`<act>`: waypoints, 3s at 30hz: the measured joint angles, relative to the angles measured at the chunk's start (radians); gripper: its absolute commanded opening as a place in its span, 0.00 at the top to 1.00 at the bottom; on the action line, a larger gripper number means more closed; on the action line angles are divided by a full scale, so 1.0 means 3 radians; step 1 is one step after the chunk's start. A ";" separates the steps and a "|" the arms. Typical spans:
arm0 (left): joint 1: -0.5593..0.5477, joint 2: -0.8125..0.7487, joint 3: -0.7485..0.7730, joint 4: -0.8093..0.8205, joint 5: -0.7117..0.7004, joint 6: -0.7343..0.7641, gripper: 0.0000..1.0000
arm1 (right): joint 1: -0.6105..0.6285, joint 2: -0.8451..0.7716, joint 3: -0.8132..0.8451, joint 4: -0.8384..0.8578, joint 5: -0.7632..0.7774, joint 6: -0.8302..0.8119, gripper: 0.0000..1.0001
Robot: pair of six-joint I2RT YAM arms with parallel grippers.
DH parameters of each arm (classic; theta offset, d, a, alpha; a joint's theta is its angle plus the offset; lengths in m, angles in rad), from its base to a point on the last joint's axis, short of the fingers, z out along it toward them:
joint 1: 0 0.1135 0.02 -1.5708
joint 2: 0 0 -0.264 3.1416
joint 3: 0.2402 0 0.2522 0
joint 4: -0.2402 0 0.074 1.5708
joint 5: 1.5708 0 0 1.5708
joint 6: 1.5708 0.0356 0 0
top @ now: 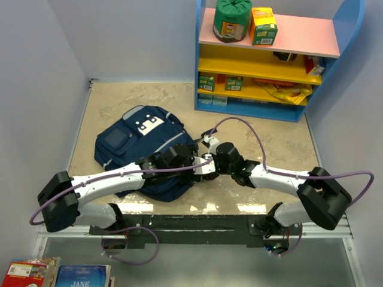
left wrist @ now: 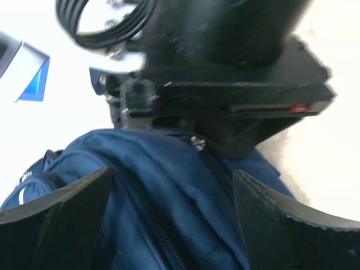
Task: Pack the student bag
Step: Zip the student bag at the center of the board, then reset both arms
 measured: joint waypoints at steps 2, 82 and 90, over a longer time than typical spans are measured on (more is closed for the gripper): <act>0.0003 -0.0001 -0.0008 -0.0005 -0.0043 -0.0022 0.22 | 0.0000 -0.0003 0.0000 -0.0001 -0.0032 0.0001 1.00; 0.1609 -0.0802 0.1137 -0.0994 0.0262 -0.0604 0.00 | -0.1029 -0.0429 0.1212 -0.0997 0.0701 -0.0023 0.01; 0.1610 -0.1040 0.0711 -0.1001 -0.0340 -0.1020 0.00 | -0.1027 -0.0687 0.0989 -0.0996 0.0772 -0.0001 0.01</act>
